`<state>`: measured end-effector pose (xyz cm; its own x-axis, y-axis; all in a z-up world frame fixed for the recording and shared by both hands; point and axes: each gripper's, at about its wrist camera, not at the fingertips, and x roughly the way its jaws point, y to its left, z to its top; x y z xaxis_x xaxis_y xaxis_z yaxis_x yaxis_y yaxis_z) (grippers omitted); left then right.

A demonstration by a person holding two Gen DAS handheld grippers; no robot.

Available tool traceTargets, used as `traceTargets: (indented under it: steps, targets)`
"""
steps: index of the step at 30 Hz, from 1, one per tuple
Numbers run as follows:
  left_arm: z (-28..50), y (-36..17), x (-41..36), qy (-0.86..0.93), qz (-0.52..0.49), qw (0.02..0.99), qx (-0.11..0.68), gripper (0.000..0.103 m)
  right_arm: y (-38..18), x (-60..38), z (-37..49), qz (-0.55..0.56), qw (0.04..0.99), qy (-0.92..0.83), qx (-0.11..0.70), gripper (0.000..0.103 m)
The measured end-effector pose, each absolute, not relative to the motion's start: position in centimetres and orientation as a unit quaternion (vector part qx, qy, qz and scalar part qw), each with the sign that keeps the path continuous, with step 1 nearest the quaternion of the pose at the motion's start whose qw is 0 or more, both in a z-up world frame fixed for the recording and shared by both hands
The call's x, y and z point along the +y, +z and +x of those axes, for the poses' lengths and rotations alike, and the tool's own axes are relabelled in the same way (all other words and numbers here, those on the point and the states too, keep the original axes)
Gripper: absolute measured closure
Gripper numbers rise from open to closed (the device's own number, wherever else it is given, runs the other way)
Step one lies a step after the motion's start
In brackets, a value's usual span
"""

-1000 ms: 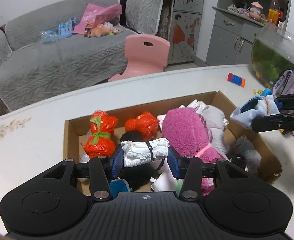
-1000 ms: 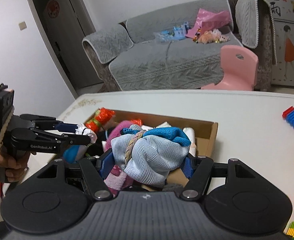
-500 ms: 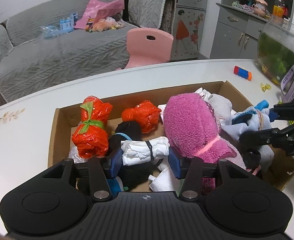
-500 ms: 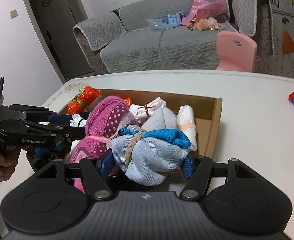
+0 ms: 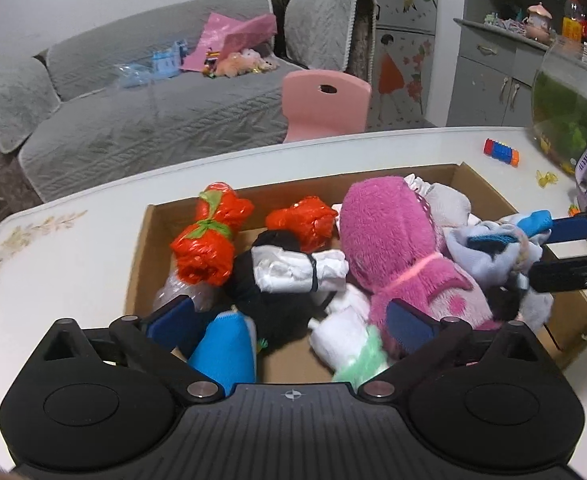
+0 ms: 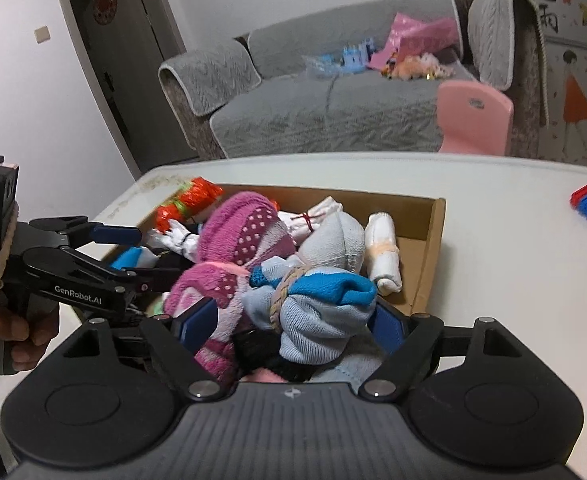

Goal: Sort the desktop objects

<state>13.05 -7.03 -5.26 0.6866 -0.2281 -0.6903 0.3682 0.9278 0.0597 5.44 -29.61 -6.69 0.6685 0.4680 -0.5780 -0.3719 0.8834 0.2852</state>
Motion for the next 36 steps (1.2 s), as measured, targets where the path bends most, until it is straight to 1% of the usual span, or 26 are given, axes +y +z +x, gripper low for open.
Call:
traceTargets:
  steps: [9, 13, 17, 24, 29, 36]
  targets:
    - [6.6, -2.6, -6.7, -0.149, 0.106, 0.928, 0.324, 0.001, -4.3, -30.4, 0.2, 0.098, 0.922, 0.243, 0.286, 0.023]
    - [3.1, -1.4, -7.0, -0.145, 0.099, 0.936, 0.305, 0.001, -3.0, -30.4, -2.8, 0.099, 0.93, 0.241, 0.258, 0.012]
    - [0.0, -0.7, -7.5, -0.152, 0.083, 0.938, 0.301, 0.0, -1.8, -30.5, -5.8, 0.098, 0.938, 0.236, 0.233, 0.009]
    - [-4.2, -1.3, -8.2, -0.154, 0.071, 0.939, 0.298, 0.0, -0.6, -30.1, -10.2, 0.101, 0.945, 0.239, 0.2, 0.008]
    - [-6.0, -1.6, -7.8, -0.149, 0.065, 0.942, 0.292, 0.0, -0.2, -29.2, -11.9, 0.076, 0.953, 0.227, 0.183, 0.006]
    - [-7.5, -2.3, -7.7, -0.128, 0.092, 0.944, 0.291, 0.0, -0.6, -28.4, -13.3, 0.07, 0.954, 0.236, 0.173, 0.006]
